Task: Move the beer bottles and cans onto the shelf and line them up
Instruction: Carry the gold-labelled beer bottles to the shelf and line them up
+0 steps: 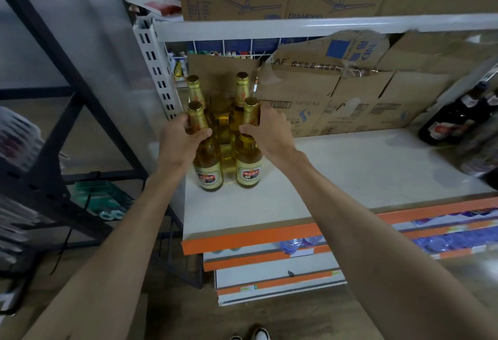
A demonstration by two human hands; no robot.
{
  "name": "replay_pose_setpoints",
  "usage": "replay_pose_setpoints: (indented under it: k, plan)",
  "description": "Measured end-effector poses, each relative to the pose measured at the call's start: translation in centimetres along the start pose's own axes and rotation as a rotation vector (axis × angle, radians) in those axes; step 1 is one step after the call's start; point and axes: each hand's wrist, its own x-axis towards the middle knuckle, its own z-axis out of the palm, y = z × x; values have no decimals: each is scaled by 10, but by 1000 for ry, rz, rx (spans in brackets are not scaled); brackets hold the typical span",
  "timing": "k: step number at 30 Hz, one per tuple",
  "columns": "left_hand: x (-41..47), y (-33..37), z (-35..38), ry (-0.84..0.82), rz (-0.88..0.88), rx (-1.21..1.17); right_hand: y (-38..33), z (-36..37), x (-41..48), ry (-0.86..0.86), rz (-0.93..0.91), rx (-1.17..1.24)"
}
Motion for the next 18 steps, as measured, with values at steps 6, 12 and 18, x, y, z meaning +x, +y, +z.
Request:
replay_pose_setpoints:
  k: [6, 12, 18]
  plan:
    - [-5, 2, -1, -22, -16, -28, 2, 3, 0, 35, -6, -4]
    - [-31, 45, 6, 374, 343, 158, 3, -5, -13, 62, 10, 43]
    - [-55, 151, 104, 7, 681, 262, 47, -89, -43, 254, 35, -119]
